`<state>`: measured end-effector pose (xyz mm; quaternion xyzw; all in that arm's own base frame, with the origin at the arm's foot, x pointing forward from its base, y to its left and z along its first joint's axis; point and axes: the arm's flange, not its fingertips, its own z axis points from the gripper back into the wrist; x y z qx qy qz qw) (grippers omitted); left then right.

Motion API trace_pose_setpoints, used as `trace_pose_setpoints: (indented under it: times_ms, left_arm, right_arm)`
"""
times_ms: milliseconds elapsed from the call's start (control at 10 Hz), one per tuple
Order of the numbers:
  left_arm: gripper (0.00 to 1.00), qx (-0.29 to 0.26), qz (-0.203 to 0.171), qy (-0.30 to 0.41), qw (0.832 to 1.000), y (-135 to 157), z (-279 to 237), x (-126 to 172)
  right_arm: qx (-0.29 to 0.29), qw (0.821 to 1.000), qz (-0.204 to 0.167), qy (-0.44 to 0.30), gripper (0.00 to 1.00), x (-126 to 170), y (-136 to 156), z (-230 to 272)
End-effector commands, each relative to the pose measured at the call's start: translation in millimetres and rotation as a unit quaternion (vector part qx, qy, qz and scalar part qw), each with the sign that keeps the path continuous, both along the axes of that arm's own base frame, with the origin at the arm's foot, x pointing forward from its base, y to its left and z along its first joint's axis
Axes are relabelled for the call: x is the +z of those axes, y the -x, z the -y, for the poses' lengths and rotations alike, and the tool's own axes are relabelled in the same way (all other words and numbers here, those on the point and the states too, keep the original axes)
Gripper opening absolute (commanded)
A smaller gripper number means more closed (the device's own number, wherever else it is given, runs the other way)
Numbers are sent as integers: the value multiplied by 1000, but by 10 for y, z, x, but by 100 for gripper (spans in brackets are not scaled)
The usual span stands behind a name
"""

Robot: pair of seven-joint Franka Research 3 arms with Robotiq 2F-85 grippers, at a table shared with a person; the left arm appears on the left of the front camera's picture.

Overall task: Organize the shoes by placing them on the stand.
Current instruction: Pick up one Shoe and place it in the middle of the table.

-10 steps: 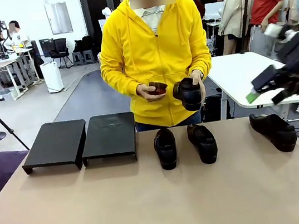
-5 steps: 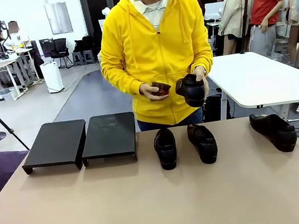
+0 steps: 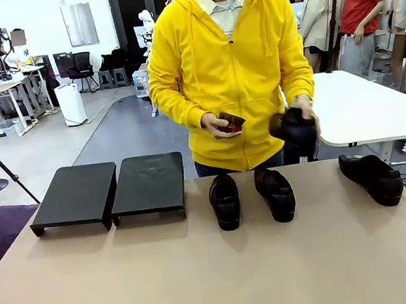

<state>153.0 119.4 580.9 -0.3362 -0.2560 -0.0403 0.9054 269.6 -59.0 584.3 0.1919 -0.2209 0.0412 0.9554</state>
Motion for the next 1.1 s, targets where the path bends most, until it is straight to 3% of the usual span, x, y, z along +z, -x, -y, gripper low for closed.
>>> trace_pose_setpoints:
  times_ms: [0,300,500,800,1000]
  left_arm:
    - [100,-9,6,4,1000,6,1,1]
    - [100,-9,6,4,1000,6,1,1]
    - [100,-9,6,4,1000,6,1,1]
    - [100,-9,6,4,1000,6,1,1]
    - [100,-9,6,4,1000,6,1,1]
  right_arm:
    - [16,1000,-15,-5,100,405,324,554]
    - [37,996,-81,-23,100,808,871,1136]
    - [18,993,-104,-52,100,918,1155,1457]
    - [-12,993,-89,-70,100,836,1226,1496]
    - [-25,995,-54,-81,100,827,941,1126]
